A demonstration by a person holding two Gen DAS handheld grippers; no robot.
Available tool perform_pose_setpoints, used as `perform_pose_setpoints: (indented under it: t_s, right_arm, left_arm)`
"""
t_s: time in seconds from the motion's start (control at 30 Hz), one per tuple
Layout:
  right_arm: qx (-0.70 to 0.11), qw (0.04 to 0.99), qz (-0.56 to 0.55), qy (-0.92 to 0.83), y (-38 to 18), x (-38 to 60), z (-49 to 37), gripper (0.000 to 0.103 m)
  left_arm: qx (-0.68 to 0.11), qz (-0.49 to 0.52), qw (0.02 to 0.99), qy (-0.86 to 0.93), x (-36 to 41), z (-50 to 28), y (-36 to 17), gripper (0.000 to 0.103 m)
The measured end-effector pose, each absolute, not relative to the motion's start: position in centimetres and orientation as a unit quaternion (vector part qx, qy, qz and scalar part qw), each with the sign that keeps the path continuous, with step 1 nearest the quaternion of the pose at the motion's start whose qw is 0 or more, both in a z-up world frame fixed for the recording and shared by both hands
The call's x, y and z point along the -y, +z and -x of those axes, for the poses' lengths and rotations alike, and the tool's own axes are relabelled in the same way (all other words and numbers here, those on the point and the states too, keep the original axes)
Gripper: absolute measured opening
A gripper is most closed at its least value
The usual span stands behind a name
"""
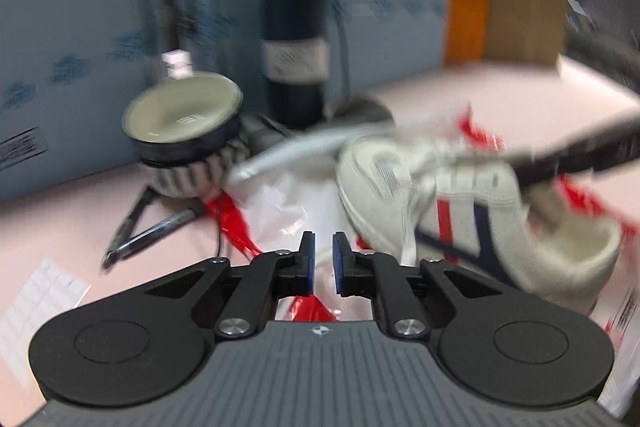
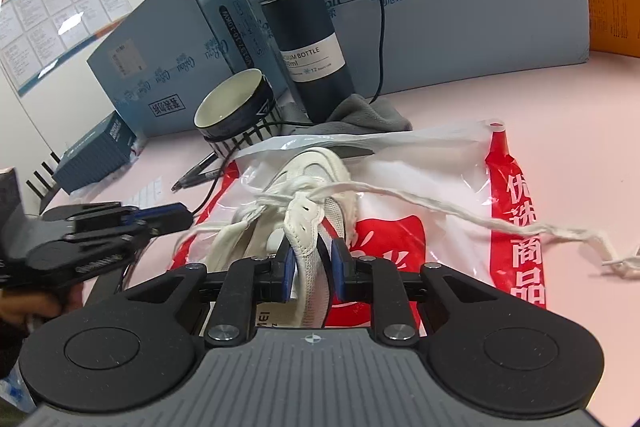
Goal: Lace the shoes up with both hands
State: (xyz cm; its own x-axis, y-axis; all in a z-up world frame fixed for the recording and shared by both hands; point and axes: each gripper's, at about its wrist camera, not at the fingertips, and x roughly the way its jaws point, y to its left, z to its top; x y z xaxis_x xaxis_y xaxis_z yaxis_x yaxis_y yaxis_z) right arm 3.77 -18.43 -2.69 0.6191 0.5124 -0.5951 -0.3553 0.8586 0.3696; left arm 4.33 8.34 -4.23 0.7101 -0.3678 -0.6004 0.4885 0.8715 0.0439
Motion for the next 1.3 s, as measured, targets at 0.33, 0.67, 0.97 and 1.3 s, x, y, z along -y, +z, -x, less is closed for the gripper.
perform_pose_setpoints:
  t_s: [0.33, 0.67, 0.97, 1.3]
  right_arm:
    - [-0.376, 0.884, -0.117, 0.251, -2.9, 19.2, -4.0, 0.020]
    - [-0.375, 0.883, -0.121, 0.255, -2.8, 19.5, -3.6, 0.021]
    - [-0.380, 0.882, -0.120, 0.254, -3.0, 19.3, -3.7, 0.024]
    - [-0.345, 0.900, -0.060, 0.259, -2.0, 18.8, -3.0, 0.032]
  left_arm:
    - [-0.342, -0.177, 0.879, -0.282, -6.0, -7.4, -6.4, 0.043]
    - [-0.307, -0.095, 0.914, -0.247, -7.5, -7.7, -5.1, 0.040]
    - [-0.345, -0.105, 0.903, -0.234, -7.3, -9.1, -6.9, 0.023]
    - [-0.290, -0.013, 0.927, -0.237, -9.0, -6.5, -3.4, 0.002]
